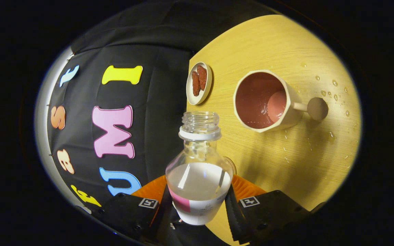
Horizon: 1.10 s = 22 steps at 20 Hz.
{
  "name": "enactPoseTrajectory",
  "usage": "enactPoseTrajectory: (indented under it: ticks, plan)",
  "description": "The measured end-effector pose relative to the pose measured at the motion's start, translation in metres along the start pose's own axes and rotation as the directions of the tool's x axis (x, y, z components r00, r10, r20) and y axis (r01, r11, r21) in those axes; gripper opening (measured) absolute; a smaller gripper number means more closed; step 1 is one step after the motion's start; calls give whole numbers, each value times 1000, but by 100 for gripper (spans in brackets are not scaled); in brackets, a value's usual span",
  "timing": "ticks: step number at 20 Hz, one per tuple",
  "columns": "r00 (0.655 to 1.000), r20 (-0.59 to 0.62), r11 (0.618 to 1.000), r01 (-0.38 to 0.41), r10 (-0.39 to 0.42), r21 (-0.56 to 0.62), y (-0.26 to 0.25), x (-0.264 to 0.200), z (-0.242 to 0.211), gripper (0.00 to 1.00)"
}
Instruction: Take the bottle from table, then pour the juice into the cup, finally place the bottle on the coaster
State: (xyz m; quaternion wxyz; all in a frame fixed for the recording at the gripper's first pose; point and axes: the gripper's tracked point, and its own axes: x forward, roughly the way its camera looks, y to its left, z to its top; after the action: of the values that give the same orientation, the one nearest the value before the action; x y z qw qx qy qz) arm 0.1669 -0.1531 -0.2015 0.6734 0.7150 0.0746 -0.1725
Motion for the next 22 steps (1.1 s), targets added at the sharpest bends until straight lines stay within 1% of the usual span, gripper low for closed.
enactPoseTrajectory:
  ticks: [4,7,13,17,22]
  plan:
    - [1000,12,994,-9,8,106,7,6,13,71]
    - [1000,4,979,-4,3,201,6,11,11,72]
    - [1000,17,923,-15,9,384,8,13,18,71]
    - [1000,3,889,-11,11,457,12,15,19,71]
    - [1000,1,832,-23,26,555,23,19,26,71]
